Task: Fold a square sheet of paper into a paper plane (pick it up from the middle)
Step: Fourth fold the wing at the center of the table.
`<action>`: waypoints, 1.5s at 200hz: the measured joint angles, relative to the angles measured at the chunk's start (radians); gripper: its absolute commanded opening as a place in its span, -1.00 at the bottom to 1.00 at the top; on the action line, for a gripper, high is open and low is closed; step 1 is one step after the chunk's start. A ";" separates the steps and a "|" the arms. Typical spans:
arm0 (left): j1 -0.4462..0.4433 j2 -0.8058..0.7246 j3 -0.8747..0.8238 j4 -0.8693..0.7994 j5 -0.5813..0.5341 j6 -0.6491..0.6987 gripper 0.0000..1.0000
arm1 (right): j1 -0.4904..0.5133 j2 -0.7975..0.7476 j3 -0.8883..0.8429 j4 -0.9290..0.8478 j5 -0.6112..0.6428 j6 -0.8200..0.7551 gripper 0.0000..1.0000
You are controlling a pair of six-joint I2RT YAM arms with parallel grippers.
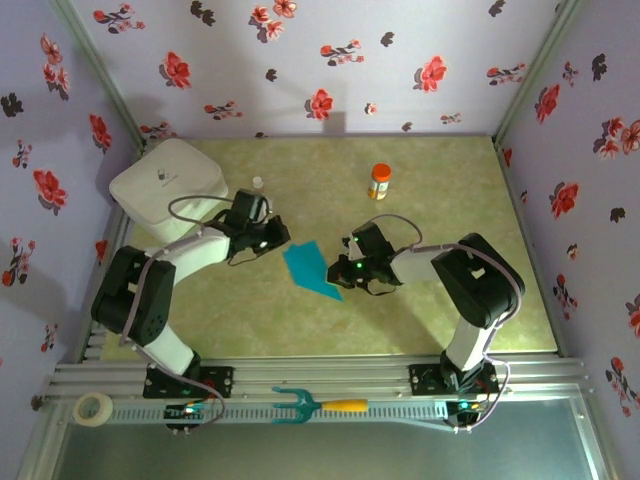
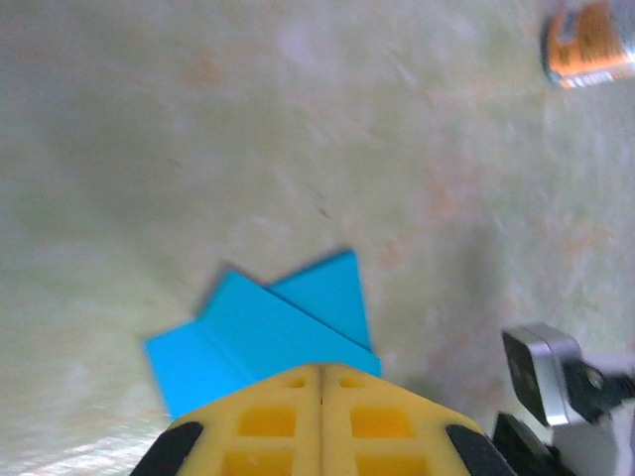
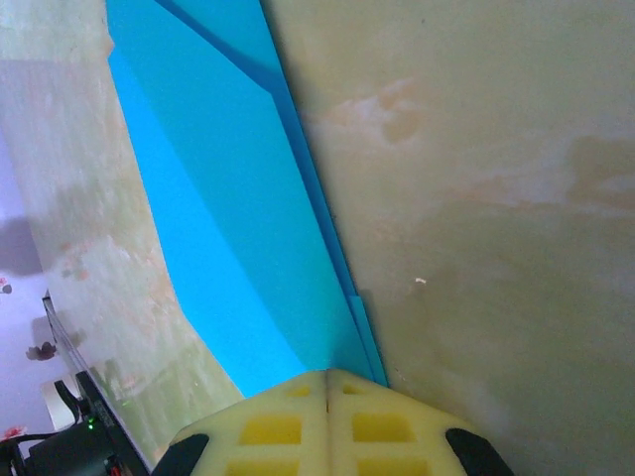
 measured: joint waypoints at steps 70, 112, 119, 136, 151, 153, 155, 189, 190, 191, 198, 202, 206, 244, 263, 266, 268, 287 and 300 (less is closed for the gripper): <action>-0.159 0.184 -0.001 0.090 0.022 -0.055 -0.90 | 0.000 -0.015 -0.007 -0.013 0.002 0.030 -0.88; -0.159 0.208 -0.016 0.149 0.033 -0.079 -0.90 | 0.000 -0.097 -0.046 -0.050 0.021 0.063 -0.51; -0.159 0.208 -0.019 0.156 0.034 -0.079 -0.90 | 0.000 -0.124 -0.052 -0.061 0.025 0.068 -0.45; -0.159 0.208 -0.026 0.169 0.034 -0.083 -0.90 | 0.000 -0.195 -0.069 -0.081 0.034 0.089 -0.31; -0.159 0.208 -0.027 0.175 0.036 -0.087 -0.90 | 0.000 -0.252 -0.089 -0.095 0.040 0.107 -0.28; -0.159 0.208 -0.027 0.176 0.036 -0.088 -0.90 | 0.000 -0.259 -0.092 -0.098 0.041 0.108 -0.27; -0.159 0.208 -0.027 0.176 0.036 -0.090 -0.90 | 0.000 -0.265 -0.095 -0.101 0.041 0.108 -0.27; -0.159 0.207 -0.032 0.184 0.037 -0.100 -0.90 | 0.006 -0.329 -0.169 -0.124 0.042 0.162 -0.18; -0.159 0.207 -0.033 0.185 0.037 -0.101 -0.90 | 0.006 -0.330 -0.171 -0.124 0.042 0.164 -0.18; -0.159 0.207 -0.033 0.185 0.037 -0.101 -0.90 | 0.007 -0.332 -0.175 -0.124 0.042 0.167 -0.18; -0.158 0.207 -0.033 0.186 0.037 -0.102 -0.90 | 0.009 -0.337 -0.194 -0.126 0.042 0.179 -0.17; -0.158 0.207 -0.033 0.186 0.037 -0.104 -0.90 | 0.011 -0.339 -0.202 -0.128 0.042 0.183 -0.18; -0.158 0.207 -0.034 0.186 0.037 -0.104 -0.90 | 0.011 -0.340 -0.211 -0.129 0.042 0.190 -0.18; -0.158 0.203 -0.040 0.193 0.037 -0.108 -0.90 | 0.027 -0.328 -0.237 -0.122 0.037 0.224 -0.20; -0.158 0.201 -0.043 0.193 0.037 -0.112 -0.90 | 0.033 -0.317 -0.235 -0.114 0.035 0.236 -0.20; -0.158 0.201 -0.043 0.193 0.037 -0.112 -0.90 | 0.033 -0.316 -0.233 -0.114 0.034 0.237 -0.21; -0.158 0.201 -0.043 0.193 0.037 -0.113 -0.90 | 0.033 -0.315 -0.233 -0.114 0.034 0.239 -0.21; -0.158 0.198 -0.047 0.194 0.037 -0.117 -0.90 | 0.034 -0.306 -0.225 -0.118 0.033 0.243 -0.22; -0.158 0.197 -0.047 0.194 0.037 -0.120 -0.90 | 0.034 -0.304 -0.222 -0.123 0.033 0.246 -0.24</action>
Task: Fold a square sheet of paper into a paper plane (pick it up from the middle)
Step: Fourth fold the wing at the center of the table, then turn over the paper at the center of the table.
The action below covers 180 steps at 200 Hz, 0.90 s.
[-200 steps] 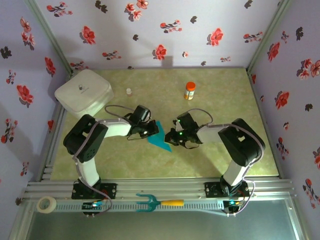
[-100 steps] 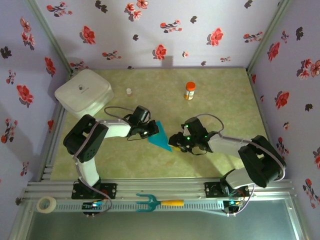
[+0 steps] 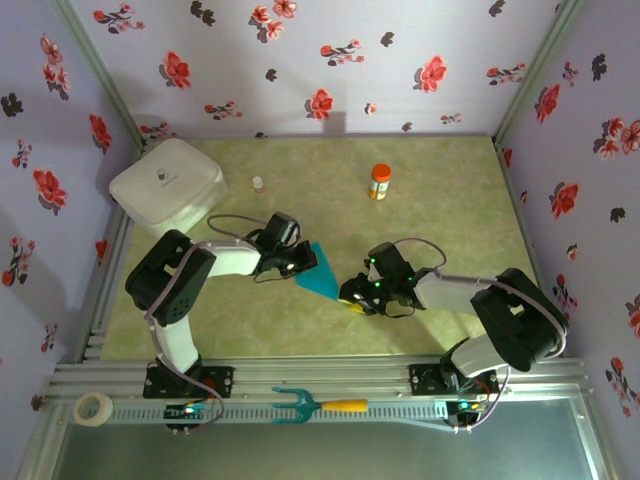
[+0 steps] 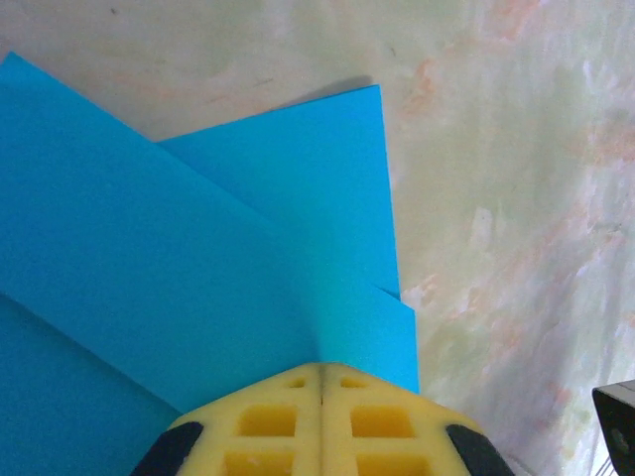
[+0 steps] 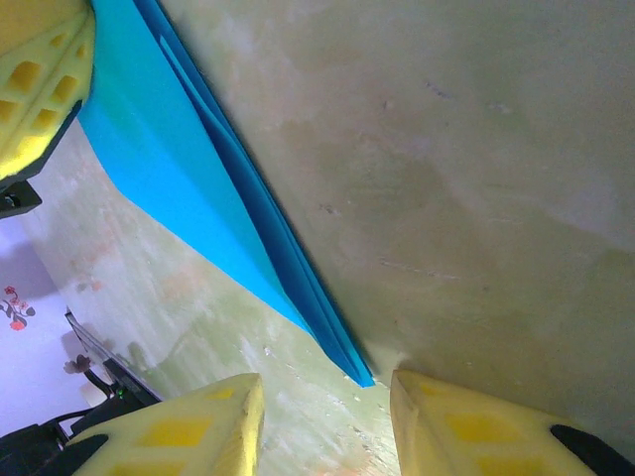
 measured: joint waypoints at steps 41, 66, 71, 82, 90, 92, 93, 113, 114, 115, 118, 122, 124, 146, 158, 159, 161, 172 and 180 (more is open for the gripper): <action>0.002 0.000 -0.003 0.004 0.001 -0.004 -0.90 | 0.000 0.008 0.006 -0.005 -0.001 0.003 -0.26; 0.002 0.000 -0.004 0.006 0.004 -0.008 -0.90 | 0.000 0.017 0.016 -0.014 -0.004 0.003 -0.25; 0.002 0.000 -0.004 0.007 0.004 -0.009 -0.90 | 0.000 0.018 0.018 -0.015 -0.005 0.003 -0.25; 0.002 0.000 -0.005 0.008 0.004 -0.011 -0.90 | 0.000 0.019 0.020 -0.015 -0.006 0.003 -0.25; 0.002 0.000 -0.005 0.008 0.004 -0.011 -0.90 | 0.000 0.021 0.021 -0.015 -0.007 0.003 -0.25; 0.002 0.000 -0.005 0.008 0.004 -0.011 -0.90 | 0.000 0.021 0.021 -0.015 -0.007 0.003 -0.25; 0.002 0.000 -0.005 0.008 0.004 -0.012 -0.90 | 0.000 0.021 0.021 -0.015 -0.007 0.003 -0.25; 0.002 -0.001 -0.006 0.011 0.004 -0.015 -0.90 | 0.000 0.021 0.021 -0.014 -0.007 0.004 -0.25; 0.002 -0.001 -0.006 0.011 0.004 -0.015 -0.90 | 0.000 0.021 0.021 -0.013 -0.007 0.004 -0.25; 0.002 -0.001 -0.006 0.011 0.004 -0.016 -0.90 | 0.000 0.021 0.021 -0.013 -0.007 0.004 -0.25; 0.002 -0.001 -0.006 0.012 0.004 -0.016 -0.90 | 0.000 0.021 0.021 -0.013 -0.007 0.004 -0.25; 0.002 -0.001 -0.006 0.012 0.004 -0.018 -0.90 | 0.000 0.021 0.021 -0.012 -0.007 0.004 -0.25; 0.002 -0.001 -0.007 0.013 0.004 -0.018 -0.90 | 0.001 0.021 0.021 -0.012 -0.007 0.004 -0.25; 0.002 -0.002 -0.012 0.019 0.004 -0.023 -0.90 | 0.001 0.024 0.021 -0.002 -0.008 0.010 -0.24; 0.002 -0.003 -0.013 0.021 0.004 -0.024 -0.90 | 0.003 0.024 0.021 0.008 -0.008 0.013 -0.24; 0.002 -0.003 -0.013 0.022 0.004 -0.024 -0.90 | 0.003 0.024 0.021 0.009 -0.008 0.014 -0.24; 0.002 -0.003 -0.013 0.022 0.004 -0.025 -0.90 | 0.003 0.026 0.021 0.014 -0.007 0.015 -0.24; 0.002 -0.004 -0.014 0.023 0.004 -0.026 -0.90 | 0.008 0.030 0.021 0.049 -0.006 0.015 -0.24; 0.002 -0.004 -0.015 0.024 0.004 -0.027 -0.90 | 0.010 0.030 0.021 0.066 -0.006 0.016 -0.24</action>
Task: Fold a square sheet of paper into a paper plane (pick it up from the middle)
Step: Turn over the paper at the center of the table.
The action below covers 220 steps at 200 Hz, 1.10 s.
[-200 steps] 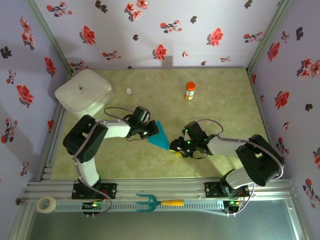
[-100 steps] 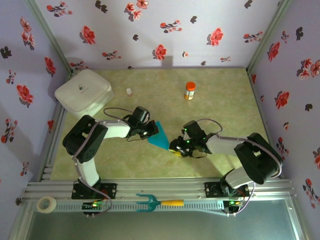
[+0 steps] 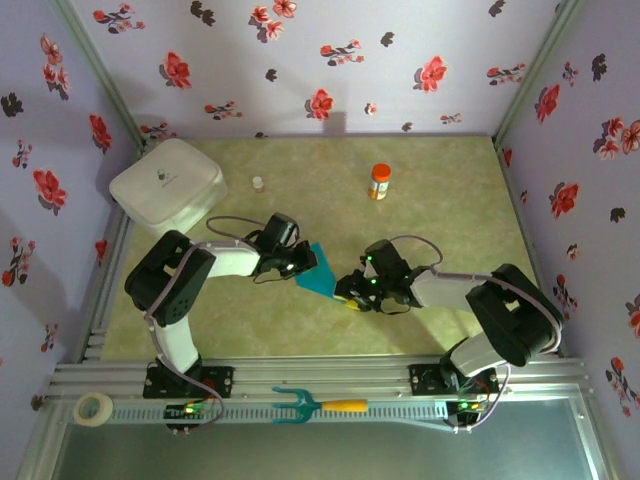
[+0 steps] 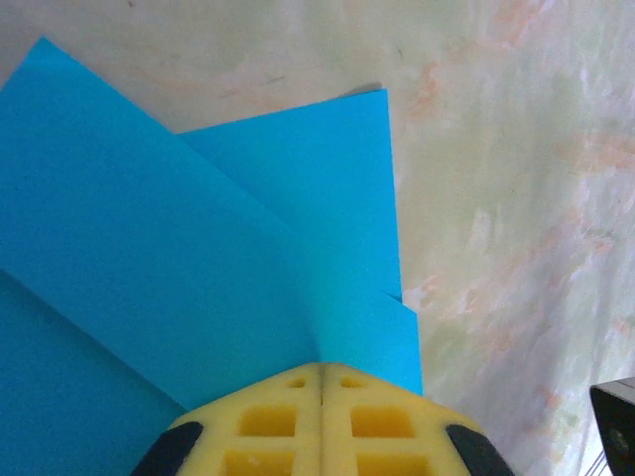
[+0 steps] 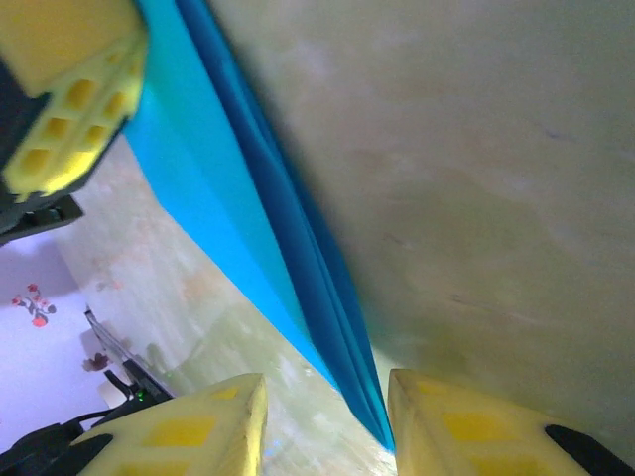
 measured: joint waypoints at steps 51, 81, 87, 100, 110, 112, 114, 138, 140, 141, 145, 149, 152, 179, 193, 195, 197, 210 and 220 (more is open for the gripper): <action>0.004 0.000 -0.003 0.005 0.004 -0.003 -0.90 | 0.000 0.000 -0.004 0.053 0.004 0.004 -0.19; 0.004 -0.002 -0.004 0.004 0.004 -0.003 -0.90 | 0.000 0.000 -0.014 0.082 0.004 0.010 -0.18; 0.004 -0.002 -0.004 0.004 0.004 -0.003 -0.90 | 0.000 0.000 -0.016 0.094 0.004 0.011 -0.18; 0.004 -0.002 -0.004 0.004 0.004 -0.003 -0.90 | -0.001 0.000 -0.021 0.118 0.003 0.013 -0.19; 0.005 -0.002 -0.004 0.004 0.005 -0.003 -0.90 | -0.002 0.003 -0.025 0.139 0.003 0.014 -0.20; 0.005 -0.002 -0.004 0.004 0.006 -0.003 -0.90 | -0.003 0.004 -0.026 0.142 0.003 0.014 -0.20; 0.005 -0.002 -0.004 0.004 0.006 -0.003 -0.90 | -0.003 0.006 -0.026 0.147 0.002 0.014 -0.20; 0.005 -0.002 -0.004 0.004 0.006 -0.003 -0.90 | -0.008 0.029 -0.027 0.185 0.002 0.017 -0.23; 0.005 -0.002 -0.004 0.004 0.007 -0.003 -0.90 | -0.008 0.032 -0.027 0.189 0.002 0.018 -0.23; 0.005 -0.002 -0.004 0.004 0.006 -0.003 -0.90 | -0.008 0.033 -0.027 0.192 0.002 0.018 -0.24; 0.005 -0.002 -0.004 0.004 0.006 -0.003 -0.90 | -0.010 0.036 -0.027 0.195 0.002 0.020 -0.24; 0.005 -0.002 -0.004 0.004 0.006 -0.003 -0.90 | -0.011 0.040 -0.027 0.201 0.002 0.021 -0.25; 0.005 -0.002 -0.004 0.004 0.007 -0.003 -0.90 | -0.012 0.042 -0.027 0.204 0.002 0.022 -0.26; 0.005 -0.002 -0.004 0.004 0.007 -0.003 -0.89 | -0.017 0.054 -0.037 0.227 0.002 0.025 -0.37; 0.005 -0.002 -0.004 0.004 0.007 -0.003 -0.89 | -0.020 0.058 -0.041 0.232 -0.001 0.027 -0.45; 0.005 -0.002 -0.004 0.004 0.007 -0.003 -0.89 | -0.021 0.058 -0.042 0.233 -0.002 0.027 -0.47; 0.005 -0.002 -0.004 0.004 0.007 -0.003 -0.89 | -0.021 0.059 -0.042 0.235 -0.001 0.029 -0.48; 0.005 -0.002 -0.004 0.004 0.007 -0.003 -0.86 | -0.023 0.063 -0.043 0.242 -0.003 0.030 -0.56; 0.005 -0.002 -0.004 0.004 0.007 -0.003 -0.84 | -0.023 0.064 -0.043 0.245 -0.005 0.030 -0.62</action>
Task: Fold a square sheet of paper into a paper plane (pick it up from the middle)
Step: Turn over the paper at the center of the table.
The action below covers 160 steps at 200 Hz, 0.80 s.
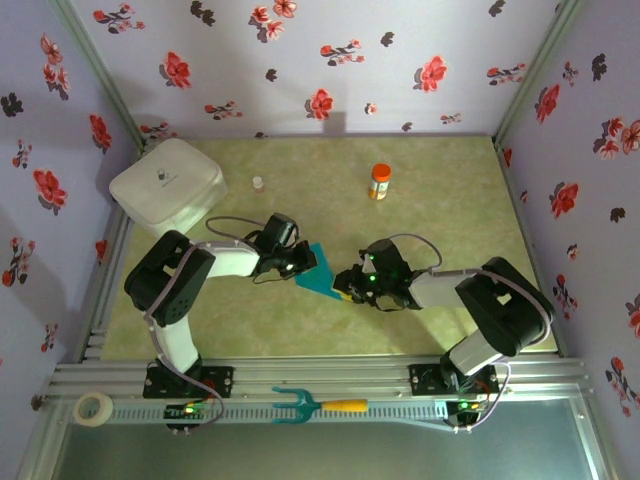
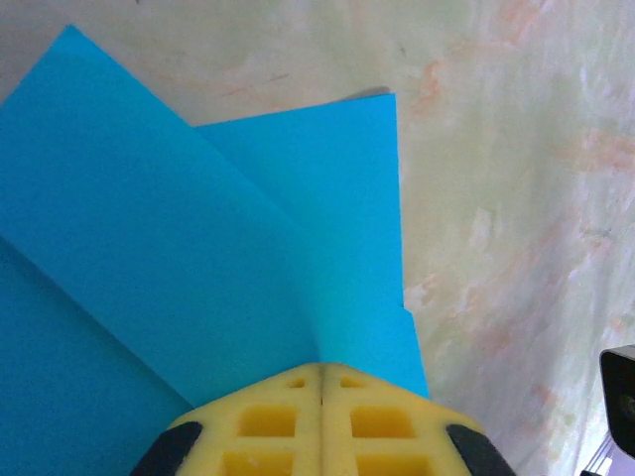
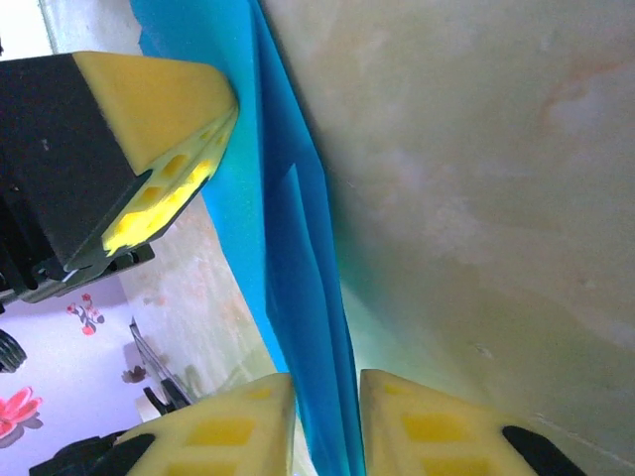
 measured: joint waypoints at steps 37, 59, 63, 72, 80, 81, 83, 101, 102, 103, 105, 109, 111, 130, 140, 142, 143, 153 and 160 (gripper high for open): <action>0.005 -0.017 0.000 -0.016 0.000 0.000 -0.75 | 0.000 0.000 -0.002 0.019 -0.003 0.002 -0.79; 0.009 -0.047 0.000 -0.028 0.000 0.001 -0.60 | 0.000 0.000 -0.003 0.023 -0.003 0.001 -0.84; 0.009 -0.055 0.000 -0.030 0.000 0.001 -0.58 | 0.000 0.000 -0.003 0.024 -0.003 0.001 -0.84; 0.009 -0.071 0.000 -0.034 0.000 0.001 -0.54 | 0.000 0.000 -0.003 0.025 -0.003 0.001 -0.85; 0.009 -0.087 0.000 -0.039 0.000 0.003 -0.50 | 0.000 0.000 -0.003 0.025 -0.003 0.000 -0.85; 0.009 -0.090 0.000 -0.040 0.000 0.004 -0.50 | 0.000 0.000 -0.003 0.025 -0.003 0.000 -0.86; 0.009 -0.094 0.000 -0.042 0.000 0.003 -0.49 | 0.000 0.000 -0.003 0.025 -0.003 -0.001 -0.86; 0.010 -0.135 0.000 -0.052 0.000 0.005 -0.46 | 0.000 -0.001 -0.003 0.024 -0.003 -0.003 -0.87; 0.010 -0.137 0.000 -0.052 0.000 0.005 -0.46 | 0.000 -0.001 -0.003 0.024 -0.003 -0.003 -0.87; 0.010 -0.139 0.000 -0.053 0.000 0.005 -0.45 | 0.000 -0.001 -0.003 0.024 -0.002 -0.004 -0.87; 0.010 -0.142 0.000 -0.053 0.000 0.005 -0.45 | 0.000 -0.001 -0.003 0.023 -0.002 -0.005 -0.87; 0.010 -0.153 0.000 -0.053 0.000 0.005 -0.45 | 0.000 -0.003 -0.003 0.019 -0.001 -0.010 -0.87; 0.010 -0.157 0.000 -0.053 0.000 0.005 -0.45 | 0.000 -0.005 -0.003 0.019 0.000 -0.010 -0.88; 0.010 -0.202 -0.007 -0.053 -0.008 0.013 -0.45 | 0.000 -0.027 -0.003 -0.011 0.012 -0.034 -0.89; 0.010 -0.227 -0.018 -0.055 -0.015 0.022 -0.45 | 0.000 -0.045 -0.002 -0.033 0.023 -0.049 -0.90; 0.010 -0.233 -0.019 -0.056 -0.018 0.024 -0.45 | 0.000 -0.049 -0.002 -0.039 0.026 -0.055 -0.90; 0.010 -0.237 -0.020 -0.057 -0.019 0.026 -0.45 | 0.000 -0.051 -0.002 -0.040 0.027 -0.056 -0.90; 0.010 -0.257 -0.027 -0.063 -0.029 0.032 -0.45 | 0.000 -0.072 -0.002 -0.067 0.040 -0.074 -0.90; 0.010 -0.272 -0.031 -0.069 -0.039 0.039 -0.45 | 0.000 -0.089 -0.001 -0.088 0.051 -0.089 -0.91</action>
